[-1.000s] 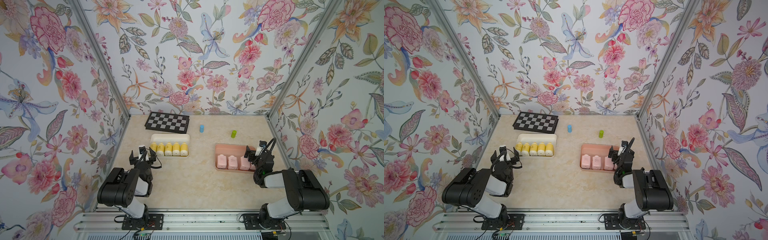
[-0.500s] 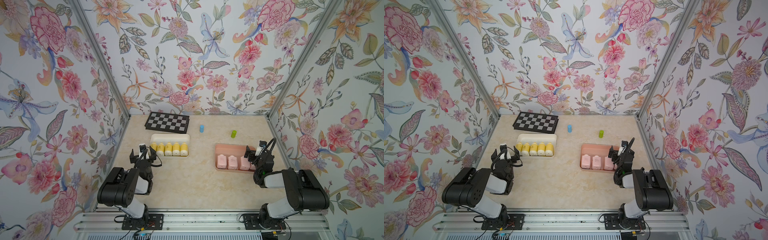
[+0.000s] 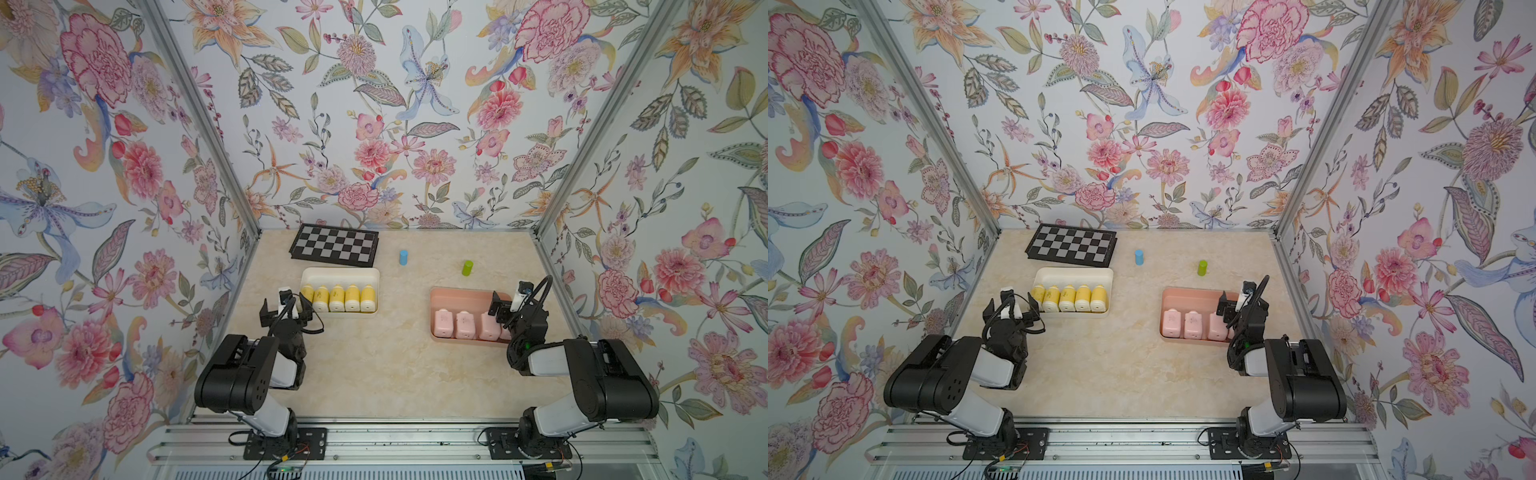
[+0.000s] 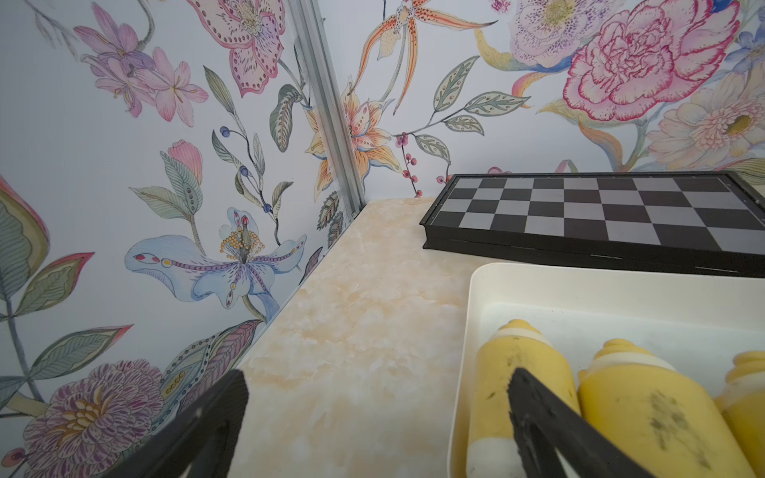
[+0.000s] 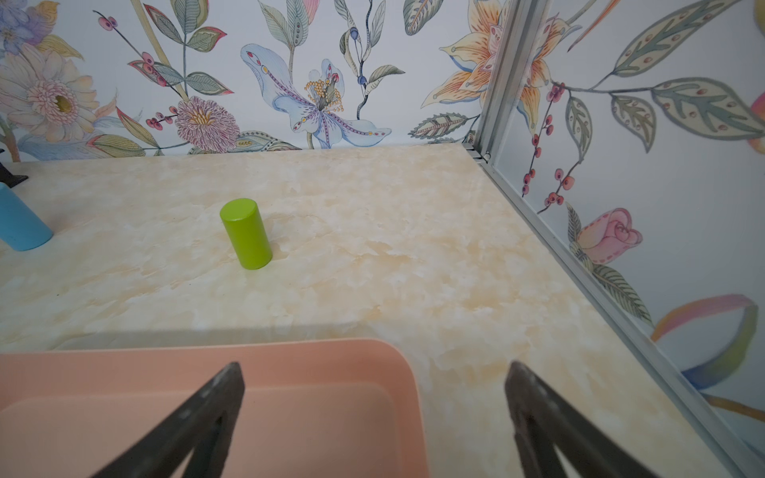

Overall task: Place the pencil sharpeners by color into the storage box
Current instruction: Reset both arms

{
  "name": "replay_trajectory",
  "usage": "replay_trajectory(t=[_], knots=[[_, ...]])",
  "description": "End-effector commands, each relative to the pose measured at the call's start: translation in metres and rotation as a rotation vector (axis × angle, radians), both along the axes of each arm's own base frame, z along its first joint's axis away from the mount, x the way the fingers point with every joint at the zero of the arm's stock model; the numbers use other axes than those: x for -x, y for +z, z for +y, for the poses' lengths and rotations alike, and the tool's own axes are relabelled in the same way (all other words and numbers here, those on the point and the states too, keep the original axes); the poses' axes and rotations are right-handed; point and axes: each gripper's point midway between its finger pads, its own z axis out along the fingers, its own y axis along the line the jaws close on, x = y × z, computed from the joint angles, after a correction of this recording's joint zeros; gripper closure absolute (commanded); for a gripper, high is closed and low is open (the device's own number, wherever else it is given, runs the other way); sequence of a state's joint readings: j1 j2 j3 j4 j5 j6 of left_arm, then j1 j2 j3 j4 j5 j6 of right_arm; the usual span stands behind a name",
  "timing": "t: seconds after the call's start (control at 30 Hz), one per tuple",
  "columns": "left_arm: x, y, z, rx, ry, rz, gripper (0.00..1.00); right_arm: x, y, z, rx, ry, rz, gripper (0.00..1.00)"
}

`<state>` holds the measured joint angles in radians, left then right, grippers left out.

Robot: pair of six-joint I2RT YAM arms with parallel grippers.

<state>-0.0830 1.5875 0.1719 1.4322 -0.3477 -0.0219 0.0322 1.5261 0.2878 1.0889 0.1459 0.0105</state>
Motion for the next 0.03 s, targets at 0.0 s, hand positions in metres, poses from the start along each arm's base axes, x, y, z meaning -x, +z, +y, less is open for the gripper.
replay_trajectory(t=[0.0], knots=[[-0.0018,0.0132,0.0042,-0.004,0.016,-0.044,0.01,-0.0002,-0.0013,0.0018,0.024,0.008,-0.001,0.00]])
